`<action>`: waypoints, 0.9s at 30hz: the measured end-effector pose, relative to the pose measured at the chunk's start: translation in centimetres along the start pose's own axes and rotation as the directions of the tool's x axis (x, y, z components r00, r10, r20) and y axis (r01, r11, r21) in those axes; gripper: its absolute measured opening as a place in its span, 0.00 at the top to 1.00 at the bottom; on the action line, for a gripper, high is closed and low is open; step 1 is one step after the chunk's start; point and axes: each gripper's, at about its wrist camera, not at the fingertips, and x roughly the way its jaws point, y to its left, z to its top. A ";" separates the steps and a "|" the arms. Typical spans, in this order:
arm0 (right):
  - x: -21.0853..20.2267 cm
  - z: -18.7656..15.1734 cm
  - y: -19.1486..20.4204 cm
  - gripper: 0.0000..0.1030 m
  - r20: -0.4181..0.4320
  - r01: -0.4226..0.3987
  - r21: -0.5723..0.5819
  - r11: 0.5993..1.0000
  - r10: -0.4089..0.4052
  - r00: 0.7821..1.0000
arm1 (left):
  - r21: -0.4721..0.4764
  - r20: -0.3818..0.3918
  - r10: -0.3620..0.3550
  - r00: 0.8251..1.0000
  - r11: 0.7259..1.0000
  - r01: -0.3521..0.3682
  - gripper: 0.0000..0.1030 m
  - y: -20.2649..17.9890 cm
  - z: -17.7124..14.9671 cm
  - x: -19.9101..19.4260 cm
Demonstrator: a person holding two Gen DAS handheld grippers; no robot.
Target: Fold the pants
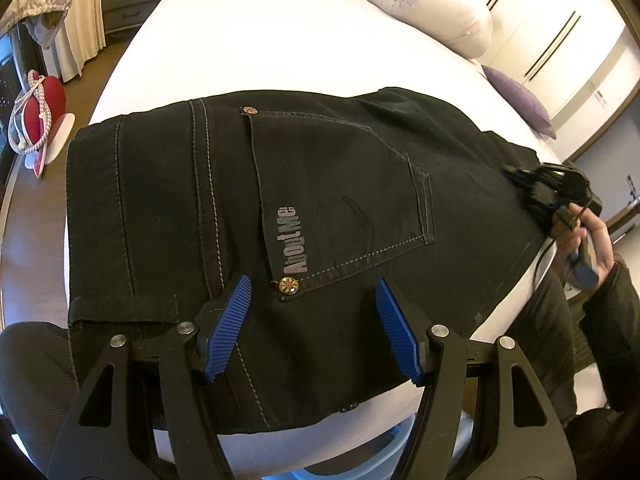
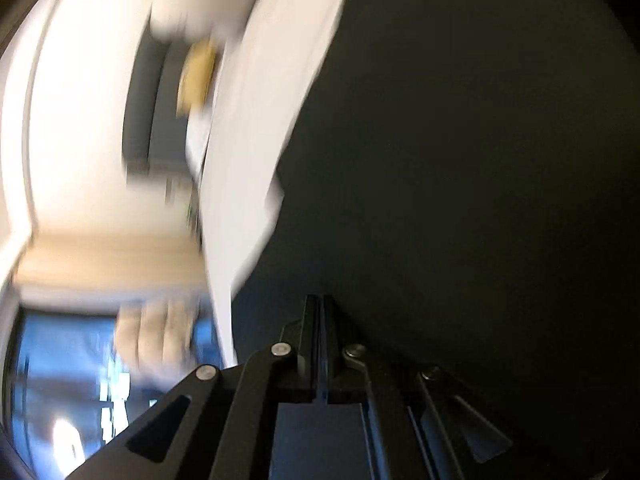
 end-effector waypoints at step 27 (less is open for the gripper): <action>1.2 5.9 -0.9 1.00 0.104 0.015 0.097 0.995 -0.025 0.994 | 0.129 -0.084 0.025 0.996 0.992 -0.014 0.38 -8.4 3.2 4.7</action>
